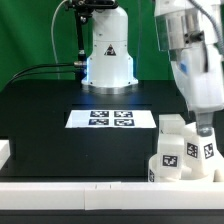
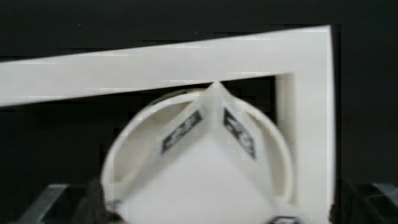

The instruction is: Assemble stool

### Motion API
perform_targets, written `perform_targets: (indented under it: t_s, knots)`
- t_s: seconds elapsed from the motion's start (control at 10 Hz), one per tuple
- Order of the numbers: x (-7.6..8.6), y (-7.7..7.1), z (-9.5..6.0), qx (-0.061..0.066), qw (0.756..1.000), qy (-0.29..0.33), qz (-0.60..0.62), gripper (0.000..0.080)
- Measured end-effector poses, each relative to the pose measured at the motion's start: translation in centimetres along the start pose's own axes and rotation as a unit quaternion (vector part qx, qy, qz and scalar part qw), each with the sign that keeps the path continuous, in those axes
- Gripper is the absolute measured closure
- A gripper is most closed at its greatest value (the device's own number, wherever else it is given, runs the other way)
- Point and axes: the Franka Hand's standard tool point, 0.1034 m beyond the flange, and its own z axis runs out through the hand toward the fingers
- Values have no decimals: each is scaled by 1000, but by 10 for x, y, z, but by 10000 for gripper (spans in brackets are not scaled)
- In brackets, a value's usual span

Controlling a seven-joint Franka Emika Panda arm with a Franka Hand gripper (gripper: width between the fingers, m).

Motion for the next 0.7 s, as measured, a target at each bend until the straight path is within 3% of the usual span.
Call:
perform_targets:
  t_s: [0.2, 0.5, 0.6, 0.7]
  knots:
    - [3, -8, -10, 1, 990, -10, -144, 151]
    - [5, -6, -7, 0, 976, -8, -217, 150]
    - [5, -6, -7, -5, 954, -4, -299, 150]
    - [0, -6, -5, -20, 908, -8, -418, 150]
